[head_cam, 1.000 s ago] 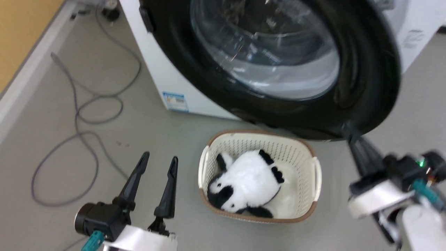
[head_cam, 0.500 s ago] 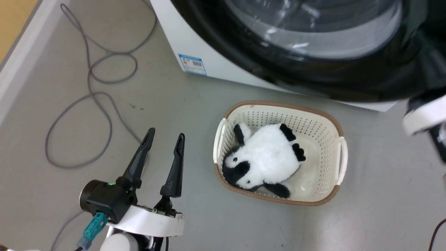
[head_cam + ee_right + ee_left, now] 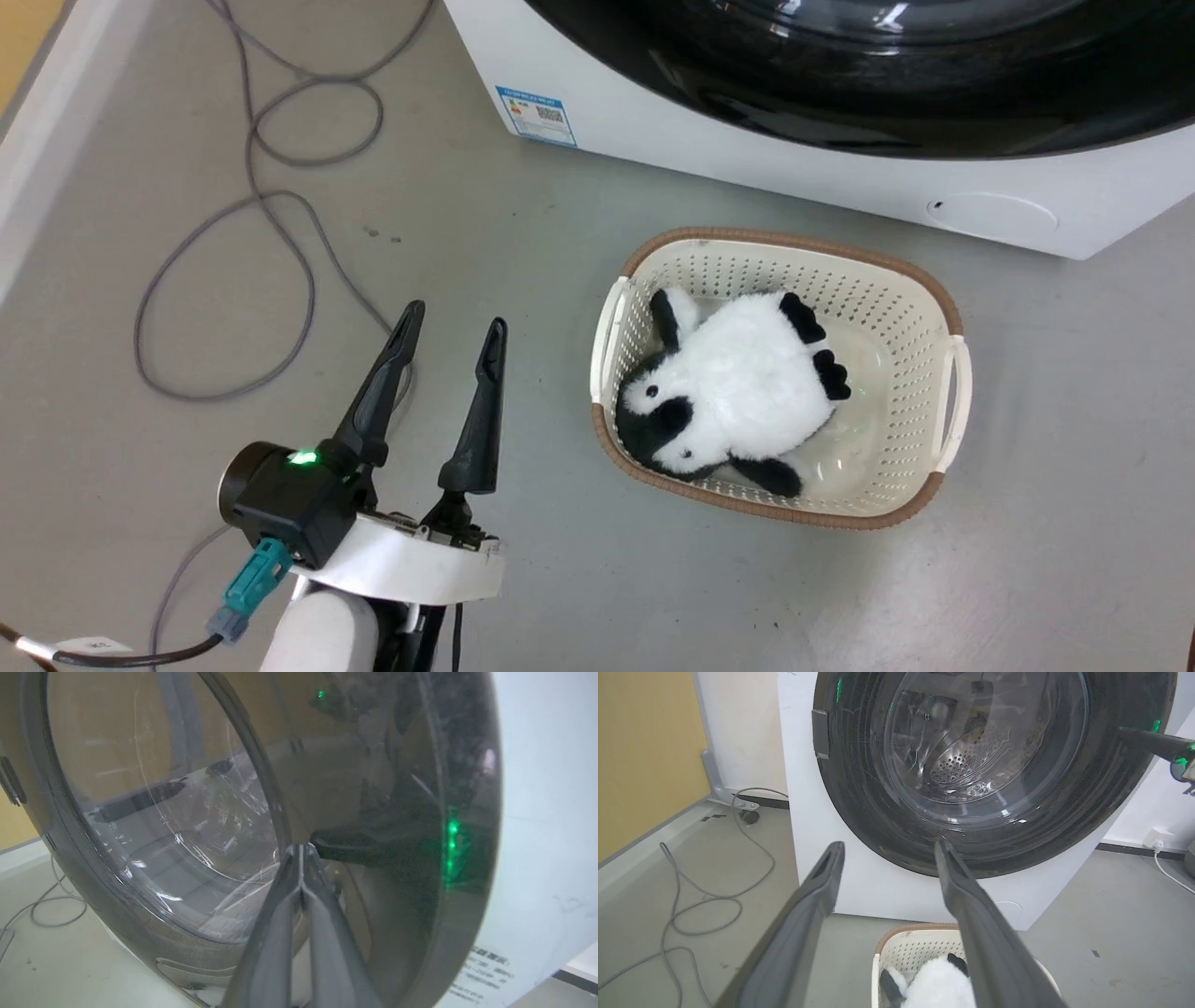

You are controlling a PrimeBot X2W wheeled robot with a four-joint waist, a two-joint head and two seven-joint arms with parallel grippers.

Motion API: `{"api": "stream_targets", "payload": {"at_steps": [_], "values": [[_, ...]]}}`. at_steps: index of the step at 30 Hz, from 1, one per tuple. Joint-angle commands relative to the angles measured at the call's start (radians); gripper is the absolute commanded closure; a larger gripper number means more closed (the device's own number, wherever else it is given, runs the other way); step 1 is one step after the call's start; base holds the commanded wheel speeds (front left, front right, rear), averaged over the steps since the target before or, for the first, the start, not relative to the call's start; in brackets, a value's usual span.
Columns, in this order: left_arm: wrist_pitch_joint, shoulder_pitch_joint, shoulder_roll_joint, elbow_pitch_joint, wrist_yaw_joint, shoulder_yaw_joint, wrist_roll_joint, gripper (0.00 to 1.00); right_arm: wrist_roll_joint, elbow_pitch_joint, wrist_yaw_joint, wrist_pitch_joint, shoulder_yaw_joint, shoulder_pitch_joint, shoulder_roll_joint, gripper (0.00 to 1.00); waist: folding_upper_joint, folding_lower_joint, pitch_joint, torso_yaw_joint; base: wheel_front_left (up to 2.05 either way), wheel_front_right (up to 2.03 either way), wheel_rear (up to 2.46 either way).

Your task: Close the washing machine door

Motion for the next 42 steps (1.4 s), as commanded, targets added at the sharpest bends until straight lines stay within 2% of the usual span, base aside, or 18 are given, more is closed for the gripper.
{"api": "stream_targets", "payload": {"at_steps": [1,9,16,23,28,34,39,40,41,42], "values": [[-0.005,-0.014,-0.004,-0.004,-0.004,0.003,-0.004,0.0,-0.004,0.013,-0.007,0.002,-0.015,-0.03,-0.014,1.0,0.0,-0.0001,0.003,0.001,0.0,0.0,0.0],[-0.005,-0.019,-0.008,0.004,-0.004,0.018,0.0,0.0,-0.029,0.077,-0.007,-0.043,-0.035,-0.064,0.009,1.0,0.0,-0.0001,-0.007,-0.016,0.0,0.0,0.0],[-0.005,0.003,-0.011,0.027,-0.004,0.042,-0.002,0.0,-0.023,0.073,-0.007,-0.129,-0.023,0.047,0.048,1.0,0.0,-0.0001,-0.103,-0.054,0.0,0.0,0.0],[-0.005,0.061,-0.014,0.071,-0.004,0.094,0.012,0.0,-0.04,-0.058,-0.007,-0.181,-0.033,0.279,0.114,1.0,0.0,-0.0001,-0.231,-0.109,0.0,0.0,0.0],[-0.005,0.105,-0.016,0.098,0.006,0.126,0.021,0.0,-0.069,-0.207,-0.007,-0.196,-0.078,0.445,0.198,1.0,0.0,-0.0001,-0.298,-0.154,0.0,0.0,0.0],[-0.005,0.14,-0.017,0.113,0.012,0.151,0.031,0.0,-0.091,-0.344,-0.007,-0.202,-0.096,0.628,0.282,1.0,0.0,-0.0001,-0.346,-0.187,0.0,0.0,0.0],[-0.005,0.167,-0.018,0.112,0.012,0.163,0.043,0.0,-0.089,-0.393,-0.007,-0.205,-0.098,0.742,0.325,1.0,0.0,-0.0001,-0.377,-0.202,0.0,0.0,0.0],[-0.005,0.172,-0.018,0.114,0.011,0.163,0.045,0.0,-0.09,-0.4,-0.007,-0.206,-0.1,0.762,0.332,0.7,0.0,-0.0001,-0.383,-0.203,0.0,0.0,0.0],[-0.005,0.178,-0.018,0.116,0.012,0.162,0.05,0.0,-0.094,-0.408,-0.007,-0.206,-0.102,0.781,0.339,0.13,0.0,-0.0001,-0.387,-0.204,0.0,0.0,0.0],[-0.005,0.183,-0.018,0.119,0.012,0.162,0.054,0.0,-0.096,-0.415,-0.007,-0.207,-0.104,0.798,0.345,0.0,0.0,-0.0001,-0.391,-0.204,0.0,0.0,0.0]]}}
